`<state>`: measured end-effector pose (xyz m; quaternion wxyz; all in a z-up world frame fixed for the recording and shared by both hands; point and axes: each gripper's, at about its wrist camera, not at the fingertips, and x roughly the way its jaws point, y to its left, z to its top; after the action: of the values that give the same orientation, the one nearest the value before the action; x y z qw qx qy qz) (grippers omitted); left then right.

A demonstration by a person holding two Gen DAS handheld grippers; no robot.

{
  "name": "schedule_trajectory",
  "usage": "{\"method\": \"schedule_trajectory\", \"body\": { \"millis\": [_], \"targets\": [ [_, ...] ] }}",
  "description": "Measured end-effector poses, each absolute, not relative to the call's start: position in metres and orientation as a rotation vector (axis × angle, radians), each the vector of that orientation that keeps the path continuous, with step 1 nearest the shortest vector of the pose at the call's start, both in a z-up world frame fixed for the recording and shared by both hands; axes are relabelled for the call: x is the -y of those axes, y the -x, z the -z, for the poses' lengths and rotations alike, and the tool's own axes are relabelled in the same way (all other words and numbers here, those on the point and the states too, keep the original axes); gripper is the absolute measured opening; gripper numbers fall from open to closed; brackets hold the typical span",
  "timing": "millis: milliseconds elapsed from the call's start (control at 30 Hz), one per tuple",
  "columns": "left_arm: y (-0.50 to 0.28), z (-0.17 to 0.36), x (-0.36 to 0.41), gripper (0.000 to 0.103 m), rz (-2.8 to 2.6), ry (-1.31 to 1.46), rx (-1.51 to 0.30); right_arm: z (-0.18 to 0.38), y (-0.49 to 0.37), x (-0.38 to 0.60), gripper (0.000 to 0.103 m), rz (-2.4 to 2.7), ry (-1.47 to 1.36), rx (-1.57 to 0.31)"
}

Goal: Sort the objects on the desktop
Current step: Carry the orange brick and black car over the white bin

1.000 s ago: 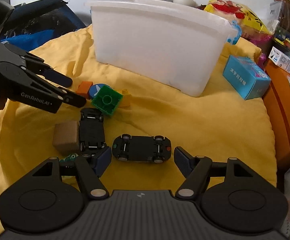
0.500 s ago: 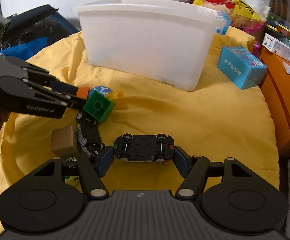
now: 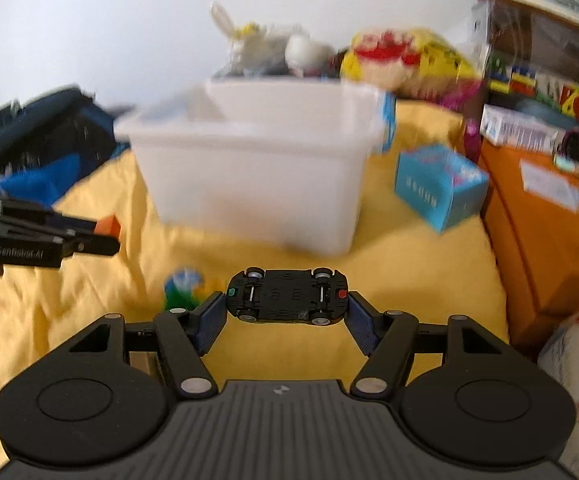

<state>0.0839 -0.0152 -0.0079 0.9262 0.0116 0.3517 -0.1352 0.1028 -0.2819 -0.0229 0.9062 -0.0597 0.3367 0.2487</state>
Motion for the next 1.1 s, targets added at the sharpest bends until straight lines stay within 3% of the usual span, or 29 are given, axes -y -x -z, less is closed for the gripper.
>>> {"method": "schedule_trajectory", "body": {
  "millis": [567, 1100],
  "targets": [
    [-0.149, -0.069, 0.007, 0.038, 0.21, -0.016, -0.634, -0.059, -0.169, 0.259, 0.068, -0.537, 0.092, -0.547],
    [-0.206, -0.076, 0.013, 0.038, 0.188, -0.035, -0.677, -0.061, -0.224, 0.244, 0.068, -0.524, 0.091, -0.591]
  ]
}}
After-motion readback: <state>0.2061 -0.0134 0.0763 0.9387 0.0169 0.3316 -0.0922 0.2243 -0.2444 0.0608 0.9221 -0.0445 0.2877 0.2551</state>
